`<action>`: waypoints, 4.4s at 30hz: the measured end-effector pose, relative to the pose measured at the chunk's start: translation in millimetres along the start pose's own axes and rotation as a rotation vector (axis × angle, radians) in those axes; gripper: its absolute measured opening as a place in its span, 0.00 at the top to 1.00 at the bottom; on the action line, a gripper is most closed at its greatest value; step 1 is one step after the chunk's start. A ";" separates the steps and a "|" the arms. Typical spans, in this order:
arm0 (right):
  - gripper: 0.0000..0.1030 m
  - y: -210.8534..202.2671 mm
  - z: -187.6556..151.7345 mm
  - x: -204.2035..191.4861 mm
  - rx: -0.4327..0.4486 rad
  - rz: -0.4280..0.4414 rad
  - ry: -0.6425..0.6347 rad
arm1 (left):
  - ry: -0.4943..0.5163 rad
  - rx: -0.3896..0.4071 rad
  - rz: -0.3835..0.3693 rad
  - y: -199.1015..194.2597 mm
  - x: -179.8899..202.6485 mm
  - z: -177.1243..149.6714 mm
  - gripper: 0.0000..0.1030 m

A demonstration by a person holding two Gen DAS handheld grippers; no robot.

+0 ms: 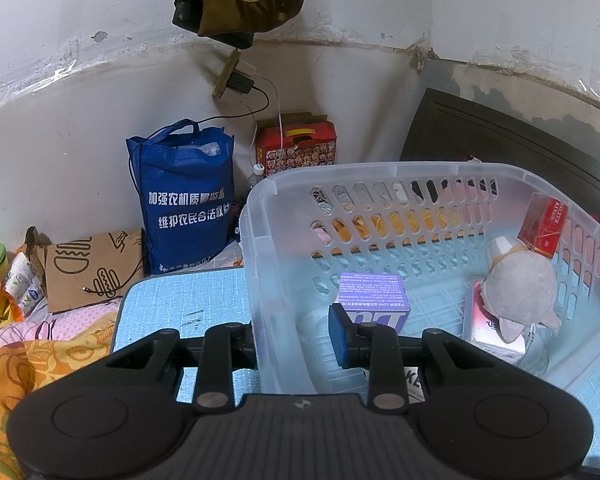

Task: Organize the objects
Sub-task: 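Grasp the clear bottle with blue label by its cap with the right gripper, then carry the clear bottle over the basket and open the right gripper, then grasp the plastic-wrapped white roll with the right gripper, then lift the wrapped roll into the basket and release it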

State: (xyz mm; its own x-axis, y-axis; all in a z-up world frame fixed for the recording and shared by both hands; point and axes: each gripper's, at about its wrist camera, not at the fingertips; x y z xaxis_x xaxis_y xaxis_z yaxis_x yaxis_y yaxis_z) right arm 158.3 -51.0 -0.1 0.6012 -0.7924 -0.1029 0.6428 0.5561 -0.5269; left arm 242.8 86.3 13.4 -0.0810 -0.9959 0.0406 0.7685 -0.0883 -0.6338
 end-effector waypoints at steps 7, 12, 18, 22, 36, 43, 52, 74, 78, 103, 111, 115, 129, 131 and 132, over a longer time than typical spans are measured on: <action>0.58 -6.2 -1.4 0.6 0.030 -0.004 -0.006 | 0.005 -0.003 0.004 -0.8 -0.1 0.4 0.67; 0.58 -37.6 -5.2 18.5 0.088 -0.046 0.034 | 0.004 -0.002 0.004 -0.7 -0.9 1.3 0.67; 0.58 -63.8 -13.2 45.1 0.122 -0.094 0.082 | 0.000 -0.001 0.002 0.0 -1.8 2.0 0.66; 0.58 -78.5 -15.9 53.0 0.146 -0.110 0.108 | 0.000 -0.002 0.002 0.1 -1.8 1.8 0.66; 0.58 -138.2 34.4 53.9 0.327 -0.088 0.062 | -0.003 0.000 -0.001 0.0 -1.8 2.4 0.66; 0.58 -126.7 74.5 68.8 0.338 -0.109 0.034 | 0.000 -0.007 0.000 0.1 -0.8 1.8 0.66; 0.58 -64.6 124.2 85.8 0.207 -0.131 0.025 | 0.014 -0.020 0.011 -0.3 0.8 3.1 0.66; 0.13 -54.7 123.2 87.3 0.218 -0.219 -0.024 | 0.015 -0.020 0.011 0.1 0.6 3.3 0.66; 0.13 -69.9 114.5 84.3 0.265 -0.231 -0.012 | 0.015 -0.019 0.010 1.6 0.2 4.0 0.66; 0.15 12.1 2.0 -39.7 0.030 0.073 -0.029 | 0.016 -0.011 0.009 0.3 0.5 0.5 0.66; 0.44 2.1 -0.9 -24.4 0.023 0.068 -0.013 | 0.016 -0.007 0.007 0.1 0.9 -0.1 0.66; 0.45 -24.4 -4.8 0.8 0.074 0.035 0.051 | 0.015 -0.005 0.005 0.6 1.0 -0.2 0.66; 0.46 -99.3 -26.0 57.4 0.192 -0.109 0.149 | 0.006 0.000 0.001 0.4 0.8 -0.2 0.65; 0.46 -107.8 -28.8 63.2 0.201 -0.112 0.157 | 0.005 0.002 0.001 0.5 0.6 0.1 0.65; 0.46 -110.2 -27.7 64.7 0.210 -0.115 0.160 | 0.005 0.002 0.001 0.6 0.6 0.0 0.65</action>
State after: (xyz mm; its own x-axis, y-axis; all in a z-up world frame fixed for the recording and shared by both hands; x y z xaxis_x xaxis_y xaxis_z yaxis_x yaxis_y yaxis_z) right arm 113.2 -170.5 27.9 0.4471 -0.8734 -0.1932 0.7967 0.4870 -0.3580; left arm 243.1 85.7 13.0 -0.0838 -0.9958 0.0360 0.7698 -0.0876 -0.6323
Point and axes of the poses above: each gripper's, at about its wrist camera, not at the fingertips, and y roughly the way its jaws point, x to its right, z to its top, and after that the axes turned 2 degrees about -x, right-handed
